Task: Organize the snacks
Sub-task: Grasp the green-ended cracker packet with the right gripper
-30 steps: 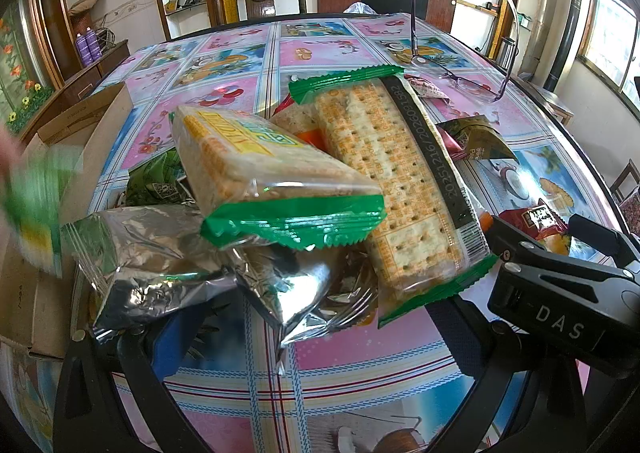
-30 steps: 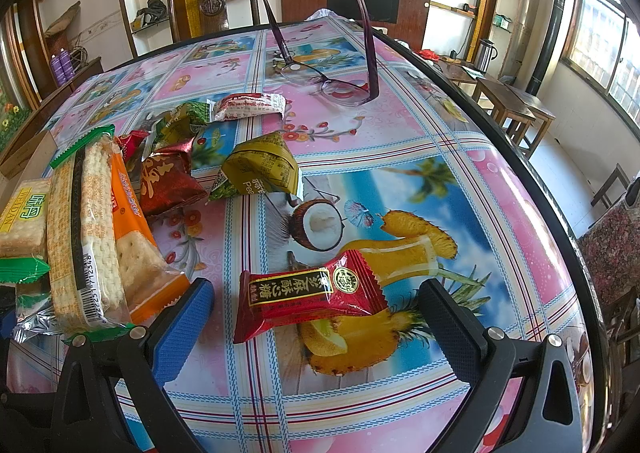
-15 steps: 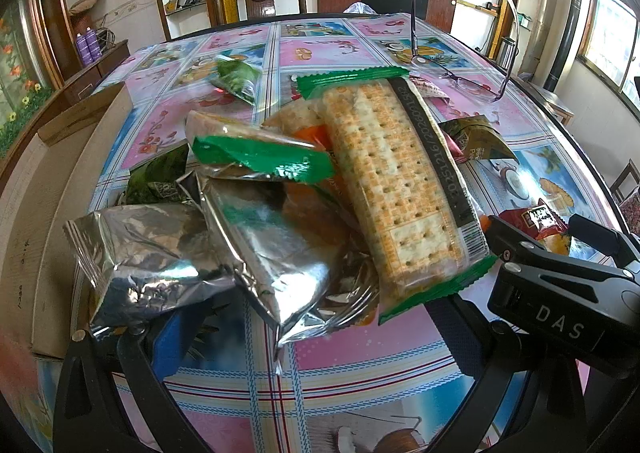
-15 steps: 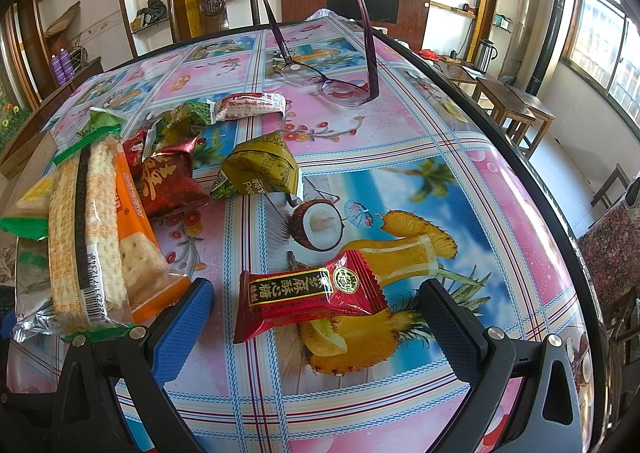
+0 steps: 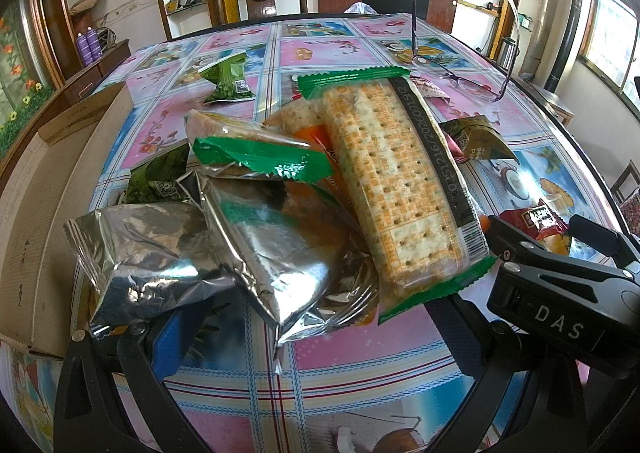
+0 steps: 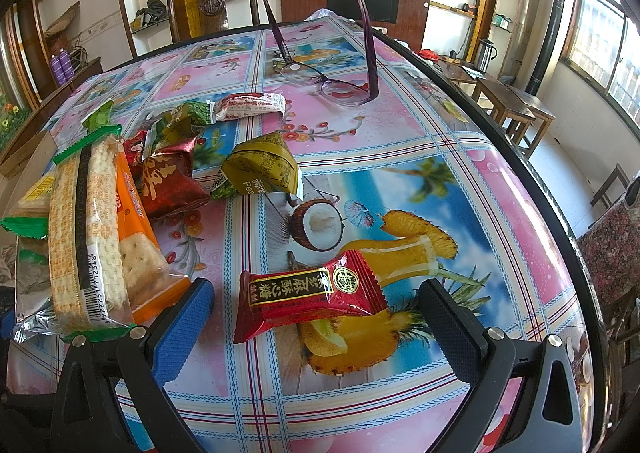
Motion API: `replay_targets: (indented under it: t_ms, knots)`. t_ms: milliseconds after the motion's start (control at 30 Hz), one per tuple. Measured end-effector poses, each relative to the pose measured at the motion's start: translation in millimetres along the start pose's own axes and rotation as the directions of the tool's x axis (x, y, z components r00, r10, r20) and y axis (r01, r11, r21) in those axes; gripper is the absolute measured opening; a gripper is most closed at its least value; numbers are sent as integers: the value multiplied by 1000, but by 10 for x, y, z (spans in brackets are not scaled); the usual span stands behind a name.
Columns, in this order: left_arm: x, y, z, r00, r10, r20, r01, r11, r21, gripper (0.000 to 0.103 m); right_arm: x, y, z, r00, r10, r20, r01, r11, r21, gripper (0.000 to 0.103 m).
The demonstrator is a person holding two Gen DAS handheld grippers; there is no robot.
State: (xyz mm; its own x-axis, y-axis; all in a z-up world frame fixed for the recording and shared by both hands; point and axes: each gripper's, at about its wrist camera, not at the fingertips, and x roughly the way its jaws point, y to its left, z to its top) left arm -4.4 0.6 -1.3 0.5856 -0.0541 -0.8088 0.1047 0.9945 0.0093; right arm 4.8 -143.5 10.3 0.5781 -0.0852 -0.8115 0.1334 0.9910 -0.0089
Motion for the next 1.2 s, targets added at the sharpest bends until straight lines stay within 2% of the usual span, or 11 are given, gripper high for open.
replay_targets:
  t_ms: [233, 333, 433, 567, 667, 767, 900, 967, 1033, 1100, 1200]
  knots:
    - [-160, 80, -108, 987, -143, -72, 153, 977, 151, 103, -20, 12, -31, 1000, -7, -4, 7, 1000, 7, 102]
    - [-433, 251, -177, 979, -201, -23, 202, 968, 148, 103, -80, -27, -83, 999, 36, -17, -37, 999, -24, 101]
    - [-648, 469, -206, 966, -258, 10, 253, 954, 159, 103, -353, -154, -179, 993, 114, 27, -115, 992, 42, 94]
    - [-771, 848, -184, 961, -273, 49, 266, 958, 110, 100, -739, -97, -167, 974, 196, 112, -200, 979, 28, 94]
    - [-792, 1024, -166, 957, -284, 53, 281, 958, 65, 91, -786, 153, -166, 947, 314, 70, -312, 949, -38, 94]
    - [-772, 1099, -162, 963, -268, 44, 264, 962, 71, 85, -766, 506, -251, 951, 308, 23, -301, 941, -153, 93]
    - [-855, 1222, -216, 962, -267, 60, 262, 962, 82, 84, -638, 723, -356, 975, 222, -10, -218, 946, -239, 83]
    - [-867, 1249, -224, 961, -270, 63, 265, 961, 83, 84, -555, 732, -384, 977, 212, -34, -214, 945, -246, 79]
    - [-839, 1238, -211, 959, -279, 51, 275, 958, 80, 84, -463, 725, -397, 972, 224, -71, -234, 945, -228, 60]
    - [-807, 1194, -189, 954, -297, 35, 293, 953, 82, 84, -414, 700, -434, 974, 219, -65, -228, 947, -227, 51]
    - [-770, 1101, -146, 944, -329, 11, 327, 942, 74, 84, -439, 596, -469, 970, 239, -44, -243, 953, -180, 51]
